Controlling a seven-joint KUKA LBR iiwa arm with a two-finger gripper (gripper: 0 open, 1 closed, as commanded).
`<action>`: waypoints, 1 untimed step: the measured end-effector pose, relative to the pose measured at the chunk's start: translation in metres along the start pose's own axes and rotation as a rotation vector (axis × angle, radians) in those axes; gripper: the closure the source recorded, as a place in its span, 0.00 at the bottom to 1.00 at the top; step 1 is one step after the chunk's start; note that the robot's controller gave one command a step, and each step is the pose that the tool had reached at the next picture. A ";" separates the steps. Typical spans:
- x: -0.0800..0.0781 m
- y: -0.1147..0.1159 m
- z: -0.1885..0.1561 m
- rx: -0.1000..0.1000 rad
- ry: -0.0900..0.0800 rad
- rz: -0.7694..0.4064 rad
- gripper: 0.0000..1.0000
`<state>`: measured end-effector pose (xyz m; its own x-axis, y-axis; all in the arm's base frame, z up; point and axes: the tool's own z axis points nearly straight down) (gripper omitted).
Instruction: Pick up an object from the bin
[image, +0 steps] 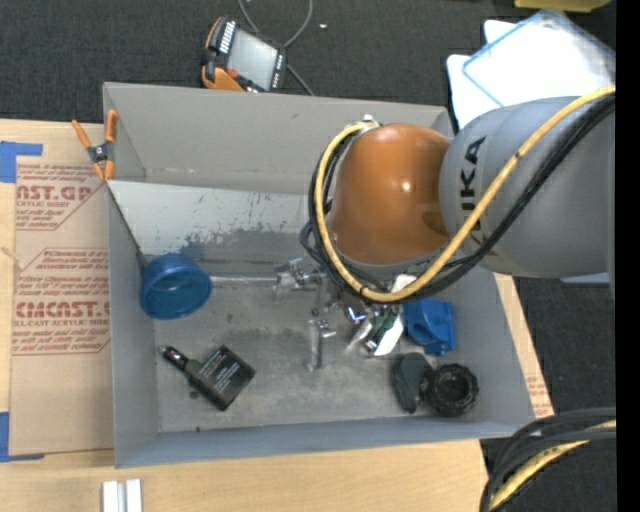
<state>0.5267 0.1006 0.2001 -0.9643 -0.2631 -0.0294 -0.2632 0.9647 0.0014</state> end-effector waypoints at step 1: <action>-0.008 -0.003 -0.057 -0.003 0.012 -0.366 0.00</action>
Offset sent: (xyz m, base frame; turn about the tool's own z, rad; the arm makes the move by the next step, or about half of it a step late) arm -0.0227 0.0061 -0.0928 -0.1082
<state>0.5338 0.0990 0.2572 -0.8062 -0.5913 -0.0169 -0.5914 0.8064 -0.0038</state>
